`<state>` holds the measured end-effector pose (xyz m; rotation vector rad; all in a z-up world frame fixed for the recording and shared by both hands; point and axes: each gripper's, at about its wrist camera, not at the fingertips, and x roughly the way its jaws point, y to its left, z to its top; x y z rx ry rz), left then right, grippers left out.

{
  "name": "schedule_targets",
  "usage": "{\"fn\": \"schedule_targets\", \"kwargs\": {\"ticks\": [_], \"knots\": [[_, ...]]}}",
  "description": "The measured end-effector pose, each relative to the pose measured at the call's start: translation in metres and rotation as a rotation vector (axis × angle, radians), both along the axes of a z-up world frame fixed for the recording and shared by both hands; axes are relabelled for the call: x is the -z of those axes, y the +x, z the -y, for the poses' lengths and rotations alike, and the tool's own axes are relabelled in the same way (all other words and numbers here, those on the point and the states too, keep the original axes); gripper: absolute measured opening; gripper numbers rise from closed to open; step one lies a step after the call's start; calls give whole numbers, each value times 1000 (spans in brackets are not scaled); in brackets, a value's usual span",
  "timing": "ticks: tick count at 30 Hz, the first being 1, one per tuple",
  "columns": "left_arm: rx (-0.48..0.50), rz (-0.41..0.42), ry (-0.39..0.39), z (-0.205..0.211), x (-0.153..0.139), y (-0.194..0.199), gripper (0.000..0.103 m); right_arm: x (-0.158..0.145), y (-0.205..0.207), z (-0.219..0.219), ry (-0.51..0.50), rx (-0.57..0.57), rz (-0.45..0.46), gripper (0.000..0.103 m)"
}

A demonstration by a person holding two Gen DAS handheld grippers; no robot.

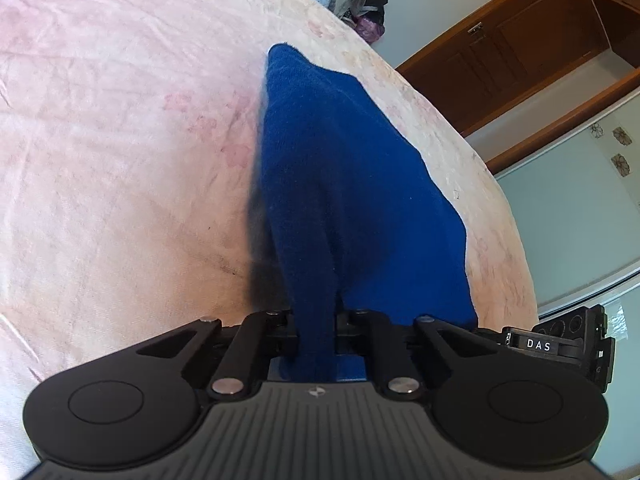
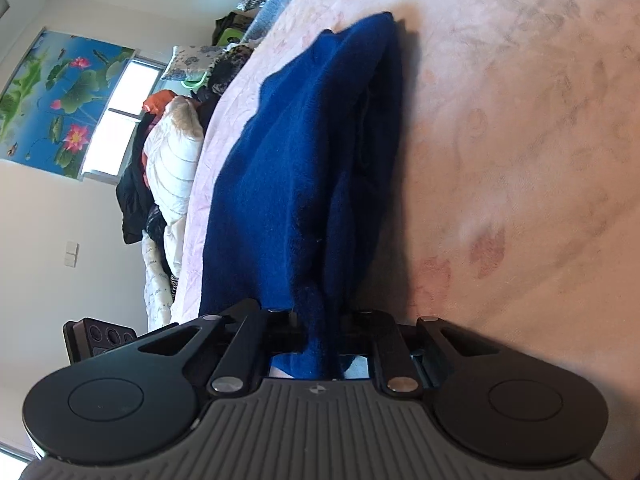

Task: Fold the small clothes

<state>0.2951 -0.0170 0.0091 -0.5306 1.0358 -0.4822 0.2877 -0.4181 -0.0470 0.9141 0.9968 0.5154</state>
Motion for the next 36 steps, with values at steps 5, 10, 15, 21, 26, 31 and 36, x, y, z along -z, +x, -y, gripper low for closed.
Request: {"fn": "schedule_targets", "kwargs": {"ticks": [5,10,15,21,26,31,36], "knots": [[30,27,24,0,-19,-8,9,-15,-6,1,2,-27,38,15],[28,13,25,-4,-14,-21,10,-13,-12,0,-11,-42,22,15],[18,-8,16,-9,-7,-31,10,-11,-24,-1,-3,-46,17,15],[14,-14,16,-12,-2,-44,10,-11,-39,-6,-5,-57,23,15],[12,-18,16,-11,0,-50,10,-9,-47,-8,0,-53,16,15],[19,-18,17,-11,0,-53,10,-10,-53,-10,-1,-50,17,15],[21,-14,19,-11,5,-57,10,-10,-60,-13,-10,-55,16,15]]}}
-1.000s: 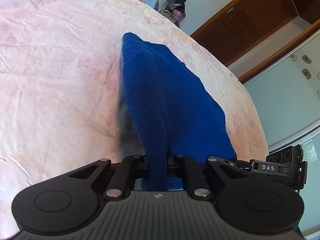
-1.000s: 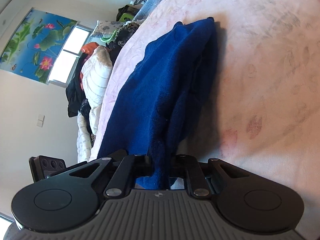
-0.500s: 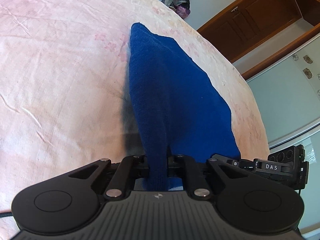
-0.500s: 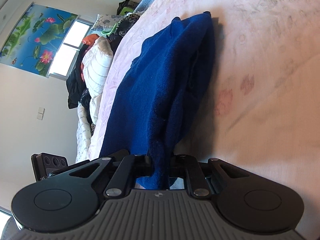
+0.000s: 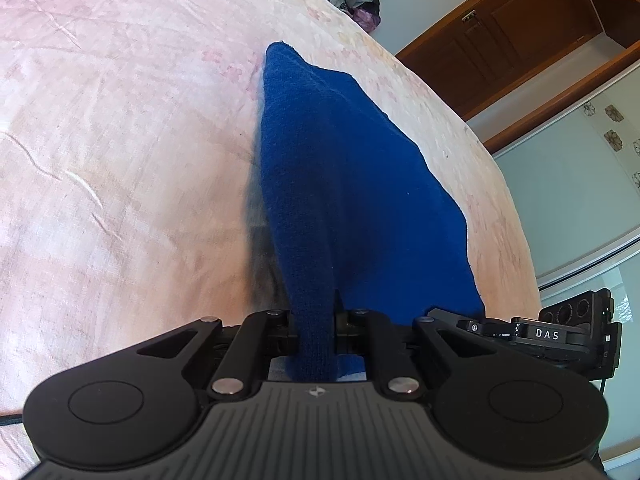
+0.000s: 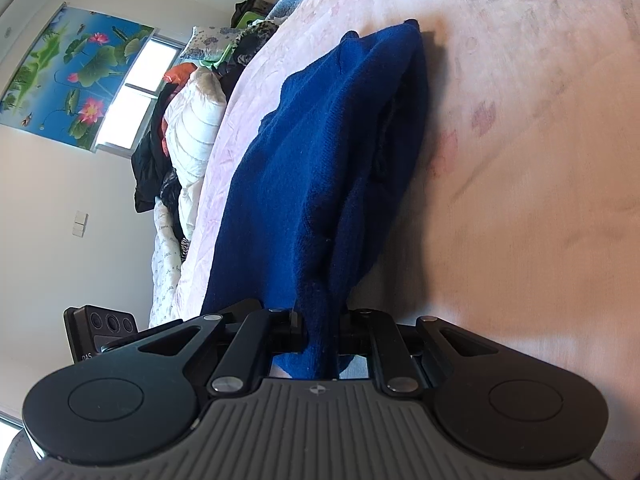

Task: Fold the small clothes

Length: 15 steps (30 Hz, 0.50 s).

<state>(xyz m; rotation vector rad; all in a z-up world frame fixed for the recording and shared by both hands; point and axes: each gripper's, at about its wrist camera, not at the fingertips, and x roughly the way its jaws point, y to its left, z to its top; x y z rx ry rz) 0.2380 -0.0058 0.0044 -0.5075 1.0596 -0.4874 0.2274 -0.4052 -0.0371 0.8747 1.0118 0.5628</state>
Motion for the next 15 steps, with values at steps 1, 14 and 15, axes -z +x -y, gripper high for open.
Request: {"fn": "schedule_targets", "kwargs": {"ticks": [1,14,15], "knots": [[1,1,2,0,0,-1,10,0,-1,-1,-2,0,0,15],[27,25,21,0,3,-19,10,2,-30,-6,-4,6,8,15],[27,28,21,0,4,-21,10,3,-32,-7,-4,7,9,16]]}}
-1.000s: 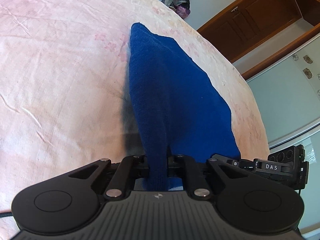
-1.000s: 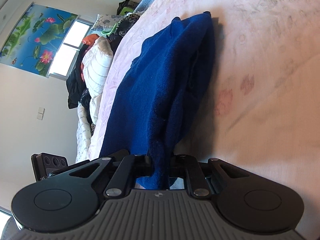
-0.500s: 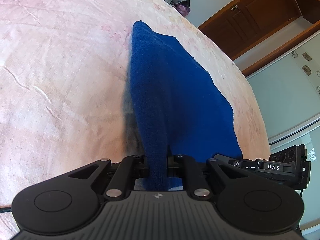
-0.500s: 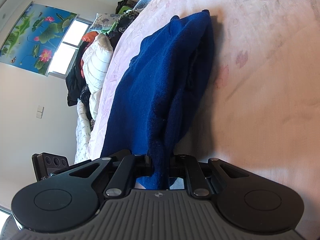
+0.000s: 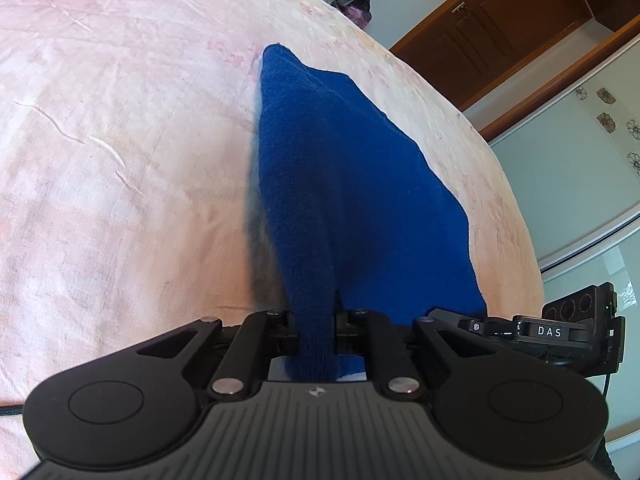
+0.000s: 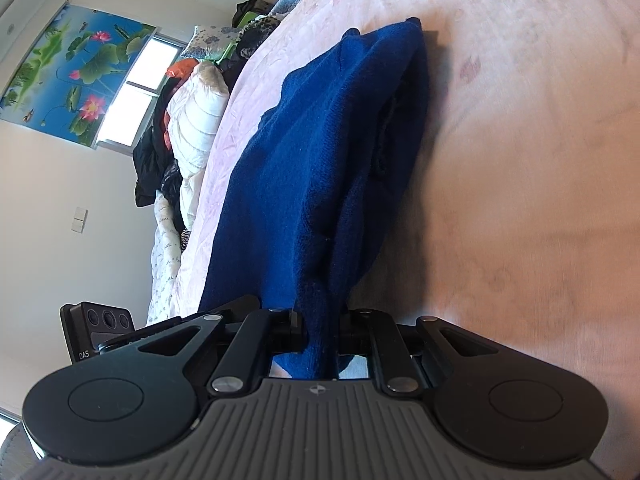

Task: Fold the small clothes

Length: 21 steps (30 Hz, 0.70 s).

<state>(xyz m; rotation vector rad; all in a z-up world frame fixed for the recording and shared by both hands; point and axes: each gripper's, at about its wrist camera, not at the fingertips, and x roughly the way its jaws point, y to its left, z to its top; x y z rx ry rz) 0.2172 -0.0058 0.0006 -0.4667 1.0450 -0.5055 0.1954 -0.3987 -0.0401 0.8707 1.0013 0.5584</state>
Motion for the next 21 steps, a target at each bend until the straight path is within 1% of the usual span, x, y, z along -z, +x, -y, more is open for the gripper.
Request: {"fn": "schedule_targets", "kwargs": {"ticks": [4,10,21], "knots": [[5,12,-1,0,4,-2,10,6,-6,-2,-3,2,4,16],[29,59,17,2,5,-7,10,10,-12,-2,6,14,32,15],[42,72,13,-4,4,-14,10,12,-17,-5,1,25,42,16]]}}
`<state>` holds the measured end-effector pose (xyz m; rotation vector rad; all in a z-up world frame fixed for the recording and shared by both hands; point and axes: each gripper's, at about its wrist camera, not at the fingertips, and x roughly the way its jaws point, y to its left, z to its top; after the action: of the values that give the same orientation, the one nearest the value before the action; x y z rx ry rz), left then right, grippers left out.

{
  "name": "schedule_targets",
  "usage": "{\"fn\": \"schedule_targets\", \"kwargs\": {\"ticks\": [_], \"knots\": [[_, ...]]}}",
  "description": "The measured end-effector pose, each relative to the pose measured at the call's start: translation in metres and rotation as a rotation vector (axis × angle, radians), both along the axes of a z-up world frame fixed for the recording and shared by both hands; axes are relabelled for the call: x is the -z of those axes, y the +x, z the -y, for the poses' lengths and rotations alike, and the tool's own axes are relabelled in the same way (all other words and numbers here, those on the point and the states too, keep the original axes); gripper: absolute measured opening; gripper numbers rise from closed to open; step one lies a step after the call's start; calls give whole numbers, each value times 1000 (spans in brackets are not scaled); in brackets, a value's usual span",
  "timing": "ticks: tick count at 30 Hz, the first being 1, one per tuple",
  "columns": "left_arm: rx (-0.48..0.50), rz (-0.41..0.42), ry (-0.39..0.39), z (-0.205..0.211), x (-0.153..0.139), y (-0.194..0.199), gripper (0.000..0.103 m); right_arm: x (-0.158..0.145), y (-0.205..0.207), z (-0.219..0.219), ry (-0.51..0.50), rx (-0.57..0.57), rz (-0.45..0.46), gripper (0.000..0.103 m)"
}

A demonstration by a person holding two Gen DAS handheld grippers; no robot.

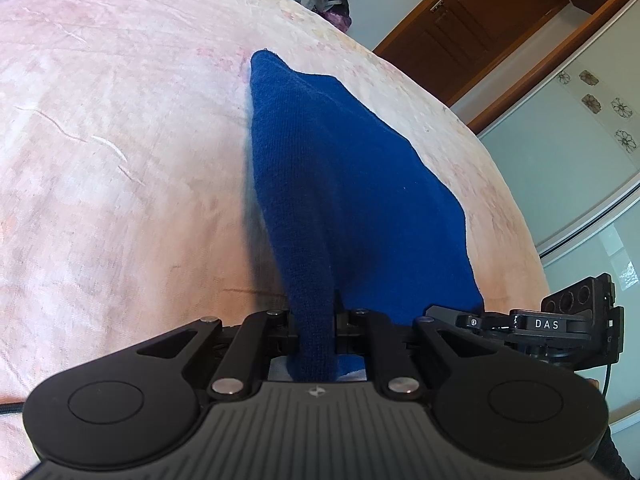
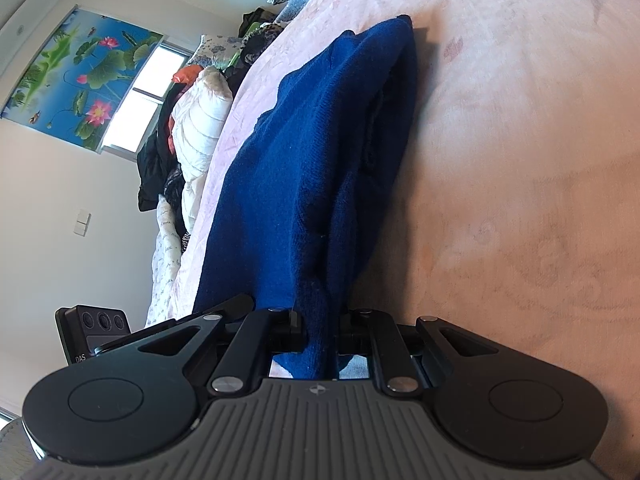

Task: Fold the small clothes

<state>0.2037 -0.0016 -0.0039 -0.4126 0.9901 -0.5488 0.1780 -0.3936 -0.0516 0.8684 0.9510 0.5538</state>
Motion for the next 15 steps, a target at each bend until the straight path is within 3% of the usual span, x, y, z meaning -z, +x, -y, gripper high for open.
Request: {"fn": "schedule_targets", "kwargs": {"ticks": [8,15], "knots": [[3,5,6,-3,-3,-6,10,-8,-3,-5,-12,-18,11,16],[6,40,60,2,-5,-13,10,-4,-4,-7,-19,-9,4,16]]}}
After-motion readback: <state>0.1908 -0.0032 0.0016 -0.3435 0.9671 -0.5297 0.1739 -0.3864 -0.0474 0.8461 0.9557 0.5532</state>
